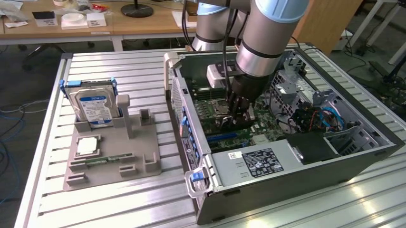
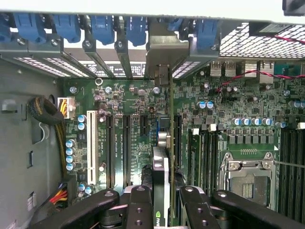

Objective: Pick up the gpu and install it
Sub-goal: 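Insert the gpu into the slot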

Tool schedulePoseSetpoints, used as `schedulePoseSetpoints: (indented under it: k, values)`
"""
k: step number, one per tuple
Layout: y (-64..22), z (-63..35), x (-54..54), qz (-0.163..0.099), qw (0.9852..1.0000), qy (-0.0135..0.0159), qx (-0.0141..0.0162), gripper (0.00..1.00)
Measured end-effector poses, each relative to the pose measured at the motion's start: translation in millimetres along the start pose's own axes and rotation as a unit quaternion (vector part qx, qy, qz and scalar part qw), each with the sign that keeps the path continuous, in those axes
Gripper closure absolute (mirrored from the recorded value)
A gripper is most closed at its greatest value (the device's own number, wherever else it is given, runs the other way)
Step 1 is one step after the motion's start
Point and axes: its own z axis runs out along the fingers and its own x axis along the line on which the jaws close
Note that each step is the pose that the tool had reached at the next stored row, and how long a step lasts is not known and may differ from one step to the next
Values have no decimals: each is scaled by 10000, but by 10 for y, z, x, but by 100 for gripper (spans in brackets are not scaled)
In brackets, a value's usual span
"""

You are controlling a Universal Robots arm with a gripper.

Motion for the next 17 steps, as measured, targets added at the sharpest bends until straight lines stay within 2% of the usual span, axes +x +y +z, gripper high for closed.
schedulePoseSetpoints:
  k: [10, 17]
  values:
    - [10, 3, -13, -2, 10000, -8, 8, 73]
    - [25, 13, -13, -51, 10000, -8, 33, 73]
